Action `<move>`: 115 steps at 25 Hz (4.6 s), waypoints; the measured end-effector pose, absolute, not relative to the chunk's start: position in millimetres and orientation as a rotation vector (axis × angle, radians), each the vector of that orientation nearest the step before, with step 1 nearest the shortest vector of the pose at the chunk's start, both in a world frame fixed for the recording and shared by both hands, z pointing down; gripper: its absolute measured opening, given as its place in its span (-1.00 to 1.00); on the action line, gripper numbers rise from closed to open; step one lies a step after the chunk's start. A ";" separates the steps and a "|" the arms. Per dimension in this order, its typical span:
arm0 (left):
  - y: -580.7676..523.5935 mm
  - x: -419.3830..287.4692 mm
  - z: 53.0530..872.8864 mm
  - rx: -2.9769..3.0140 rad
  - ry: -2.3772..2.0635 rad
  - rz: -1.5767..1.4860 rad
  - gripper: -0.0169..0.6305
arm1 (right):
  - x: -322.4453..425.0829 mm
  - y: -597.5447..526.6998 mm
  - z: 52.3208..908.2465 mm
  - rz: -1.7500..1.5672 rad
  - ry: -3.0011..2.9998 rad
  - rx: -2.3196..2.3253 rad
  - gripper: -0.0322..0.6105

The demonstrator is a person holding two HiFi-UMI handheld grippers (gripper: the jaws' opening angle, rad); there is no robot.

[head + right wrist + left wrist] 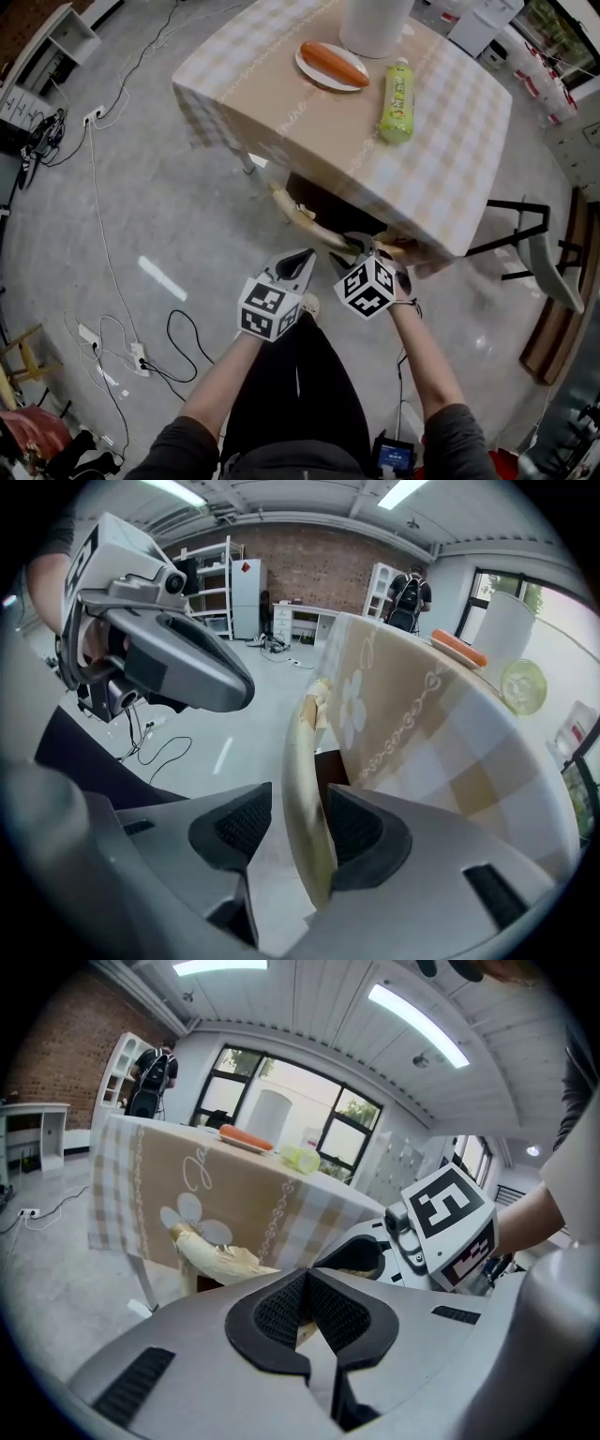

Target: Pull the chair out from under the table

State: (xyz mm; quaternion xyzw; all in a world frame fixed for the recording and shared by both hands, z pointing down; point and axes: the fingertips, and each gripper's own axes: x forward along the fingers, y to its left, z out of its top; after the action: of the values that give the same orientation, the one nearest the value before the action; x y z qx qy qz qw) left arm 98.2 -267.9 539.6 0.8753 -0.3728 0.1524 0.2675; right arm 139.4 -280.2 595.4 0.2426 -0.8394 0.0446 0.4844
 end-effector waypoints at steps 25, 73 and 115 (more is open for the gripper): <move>-270.5 89.6 561.5 2.280 -1.098 0.475 -0.92 | 135.0 -289.9 657.1 -0.021 -1.805 0.341 -0.52; -214.0 37.6 560.9 2.280 -1.037 0.504 -0.92 | 121.7 -226.4 658.9 -0.011 -1.774 0.320 -0.54; -175.6 -16.2 572.8 2.316 -0.942 0.554 -0.92 | 112.7 -191.3 664.1 -0.037 -1.719 0.332 -0.54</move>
State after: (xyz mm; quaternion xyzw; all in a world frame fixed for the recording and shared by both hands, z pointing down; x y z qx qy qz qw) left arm -16.2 -175.6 572.8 0.8666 -0.3524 0.2071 0.2863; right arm 112.7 -191.3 664.1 0.1454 -0.7538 -0.0161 0.6406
